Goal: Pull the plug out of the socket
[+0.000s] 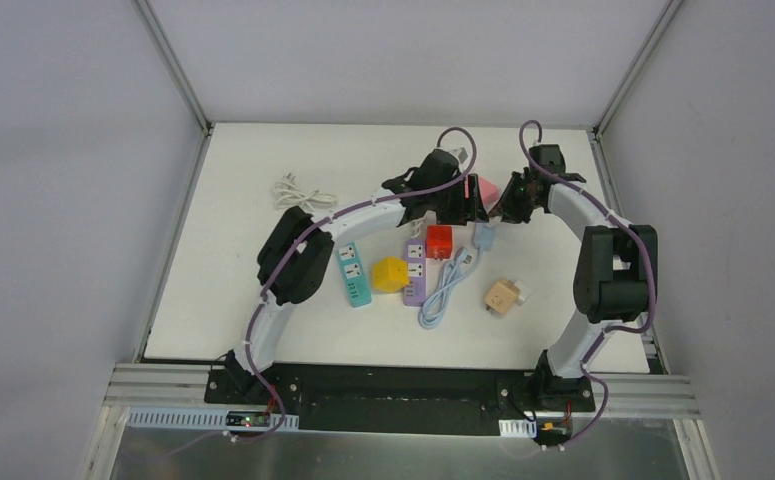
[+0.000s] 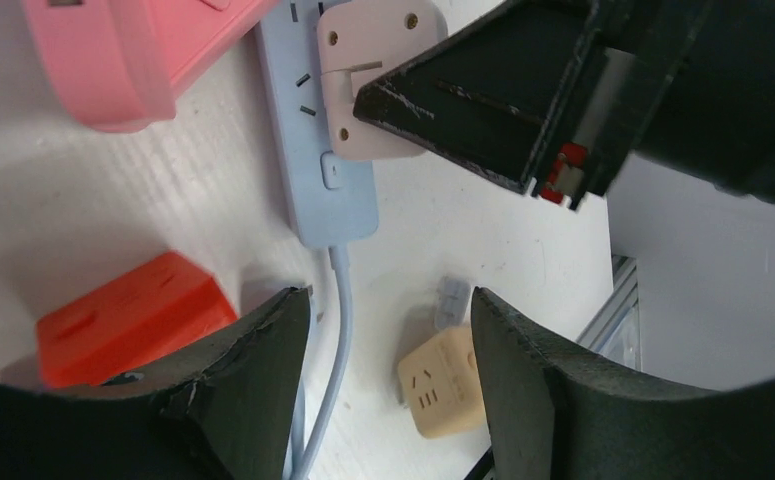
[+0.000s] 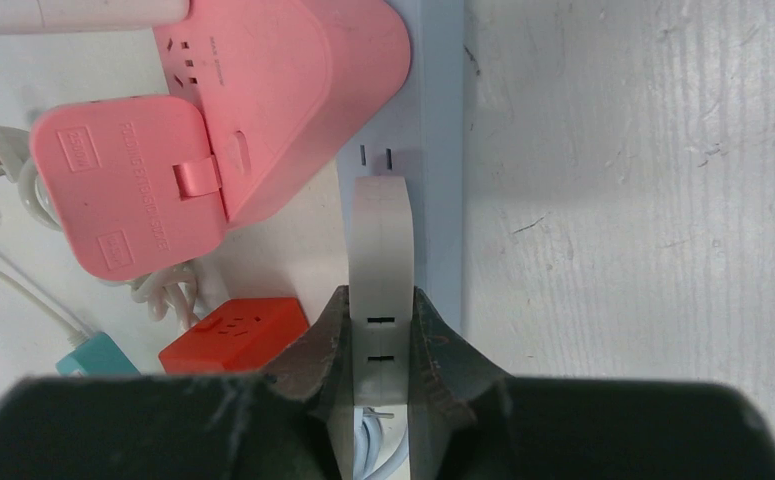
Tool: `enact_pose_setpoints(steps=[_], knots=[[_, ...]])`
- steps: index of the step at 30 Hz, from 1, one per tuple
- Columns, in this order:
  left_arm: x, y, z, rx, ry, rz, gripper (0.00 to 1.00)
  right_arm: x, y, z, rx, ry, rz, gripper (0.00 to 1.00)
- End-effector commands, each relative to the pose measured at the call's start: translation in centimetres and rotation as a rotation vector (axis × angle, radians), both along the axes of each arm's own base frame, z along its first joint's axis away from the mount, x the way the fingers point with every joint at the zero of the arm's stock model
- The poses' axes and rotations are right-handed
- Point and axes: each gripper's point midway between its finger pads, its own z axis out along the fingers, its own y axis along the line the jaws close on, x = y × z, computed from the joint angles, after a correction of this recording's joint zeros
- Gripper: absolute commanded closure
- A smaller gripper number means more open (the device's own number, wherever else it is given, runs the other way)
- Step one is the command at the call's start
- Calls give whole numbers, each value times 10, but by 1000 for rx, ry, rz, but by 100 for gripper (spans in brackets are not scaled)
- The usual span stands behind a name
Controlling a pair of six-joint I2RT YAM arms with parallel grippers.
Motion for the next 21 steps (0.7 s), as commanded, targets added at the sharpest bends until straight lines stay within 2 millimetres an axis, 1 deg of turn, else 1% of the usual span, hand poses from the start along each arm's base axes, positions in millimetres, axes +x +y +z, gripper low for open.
enact_pose_setpoints(steps=[1,6,9,11,13,16,21], knots=[[15,-15,14,38,-58,33,38,4,-10,28,45,-79,-23,93],[15,-10,-23,96,-33,86,38,1,-14,27,58,-75,-33,100],[8,-19,-29,95,-113,14,34,1,-12,28,72,-72,-32,100],[2,-24,-34,150,-178,-43,33,1,-10,30,88,-71,-31,100],[-5,-30,-43,189,-217,-102,32,0,-6,32,107,-65,-26,100],[-7,-32,-54,204,-198,-99,32,-4,-1,33,136,-48,-16,100],[-4,-37,-63,199,-169,-64,33,-11,9,32,164,-22,-3,100]])
